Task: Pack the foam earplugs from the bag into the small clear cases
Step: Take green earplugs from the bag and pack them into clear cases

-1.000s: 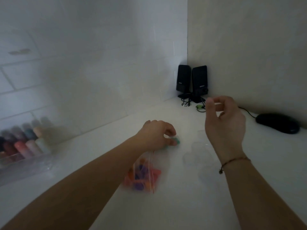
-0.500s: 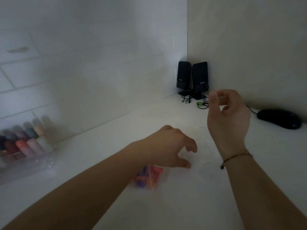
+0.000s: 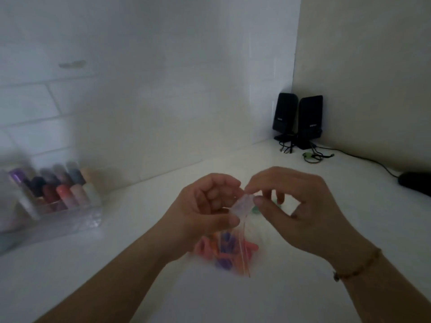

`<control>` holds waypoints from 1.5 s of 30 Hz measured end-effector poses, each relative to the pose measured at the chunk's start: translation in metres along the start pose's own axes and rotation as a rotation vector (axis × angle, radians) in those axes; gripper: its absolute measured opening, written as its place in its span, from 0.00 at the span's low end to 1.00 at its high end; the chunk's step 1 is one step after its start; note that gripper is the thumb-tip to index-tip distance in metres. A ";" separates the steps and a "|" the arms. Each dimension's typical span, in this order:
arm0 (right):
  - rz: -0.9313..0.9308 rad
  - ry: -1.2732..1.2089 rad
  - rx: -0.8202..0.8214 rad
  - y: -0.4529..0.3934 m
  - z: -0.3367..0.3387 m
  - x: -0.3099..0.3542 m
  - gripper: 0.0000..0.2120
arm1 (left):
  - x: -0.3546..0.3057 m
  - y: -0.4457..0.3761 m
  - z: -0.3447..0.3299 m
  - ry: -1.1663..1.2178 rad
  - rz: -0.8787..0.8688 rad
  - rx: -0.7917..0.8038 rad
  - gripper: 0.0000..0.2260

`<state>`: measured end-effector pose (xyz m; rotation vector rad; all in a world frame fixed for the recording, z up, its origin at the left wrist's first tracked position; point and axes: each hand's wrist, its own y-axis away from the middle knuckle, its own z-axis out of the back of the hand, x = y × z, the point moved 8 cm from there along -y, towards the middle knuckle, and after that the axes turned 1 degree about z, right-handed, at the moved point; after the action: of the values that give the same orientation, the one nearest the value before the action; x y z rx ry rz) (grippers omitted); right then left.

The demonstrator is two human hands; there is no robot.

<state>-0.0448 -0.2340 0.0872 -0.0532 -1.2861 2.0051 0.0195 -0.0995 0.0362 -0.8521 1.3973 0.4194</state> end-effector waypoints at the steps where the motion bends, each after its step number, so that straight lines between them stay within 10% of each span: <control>1: 0.018 -0.018 0.010 0.001 -0.004 0.004 0.05 | 0.004 0.003 0.003 0.066 0.006 0.007 0.21; 16: -0.038 -0.032 -0.124 0.006 -0.027 0.021 0.12 | 0.022 0.015 -0.005 0.654 0.034 0.081 0.25; 35: -0.017 -0.171 -0.171 0.009 -0.033 0.028 0.14 | 0.026 0.020 -0.015 0.669 0.126 0.162 0.27; 45: 0.089 0.161 -0.132 0.005 -0.033 0.039 0.09 | 0.027 0.015 0.000 0.645 0.075 0.004 0.24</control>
<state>-0.0625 -0.1863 0.0800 -0.3337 -1.3299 1.9442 0.0139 -0.0959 0.0058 -0.9798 2.0250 0.1988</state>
